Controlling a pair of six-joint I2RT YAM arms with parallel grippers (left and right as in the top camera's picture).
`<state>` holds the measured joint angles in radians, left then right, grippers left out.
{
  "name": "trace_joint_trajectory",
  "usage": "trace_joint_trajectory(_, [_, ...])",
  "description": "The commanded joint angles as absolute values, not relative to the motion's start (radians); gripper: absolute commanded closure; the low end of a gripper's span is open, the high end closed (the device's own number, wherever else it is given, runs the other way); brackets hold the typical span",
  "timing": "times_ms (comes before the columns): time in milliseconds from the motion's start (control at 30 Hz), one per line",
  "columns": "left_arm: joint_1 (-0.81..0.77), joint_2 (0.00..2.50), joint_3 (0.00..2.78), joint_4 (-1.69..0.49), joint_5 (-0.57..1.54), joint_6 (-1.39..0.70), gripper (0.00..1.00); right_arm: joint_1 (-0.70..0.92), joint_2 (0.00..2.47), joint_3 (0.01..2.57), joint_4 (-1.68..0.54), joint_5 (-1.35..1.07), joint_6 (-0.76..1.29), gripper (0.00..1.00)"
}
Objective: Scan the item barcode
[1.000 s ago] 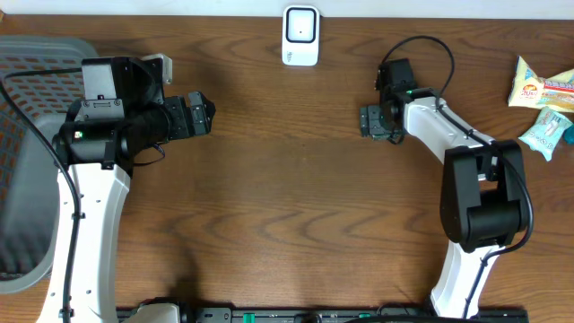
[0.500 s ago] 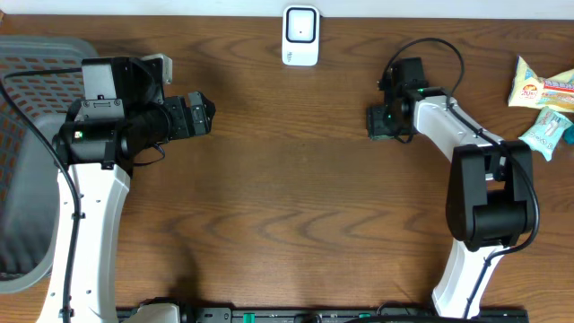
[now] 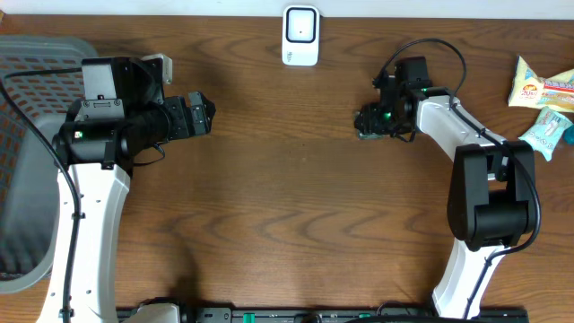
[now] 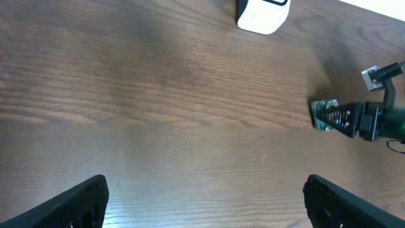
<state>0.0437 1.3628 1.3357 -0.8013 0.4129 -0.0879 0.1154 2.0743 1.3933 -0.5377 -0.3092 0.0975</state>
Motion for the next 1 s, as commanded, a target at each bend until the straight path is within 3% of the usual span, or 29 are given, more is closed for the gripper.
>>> trace_joint_trajectory(0, [0.043, 1.365, 1.337, -0.801, 0.406, -0.075, 0.02, 0.118, 2.066, 1.395, -0.535, -0.476, 0.101, 0.49])
trace_joint_trajectory(233, [0.043, 1.365, 1.337, -0.801, 0.406, -0.075, 0.02, 0.115, 2.066, 1.395, -0.506, -0.757, 0.127, 0.49])
trace_joint_trajectory(700, [0.043, 1.365, 1.337, -0.801, 0.406, -0.075, 0.02, 0.116, 2.067, 1.344, -0.495, -0.947, 0.188, 0.49])
trace_joint_trajectory(967, [0.043, 1.365, 1.337, -0.801, 0.406, -0.075, 0.02, 0.117, 2.067, 1.206, -0.288, -1.052, 0.355, 0.48])
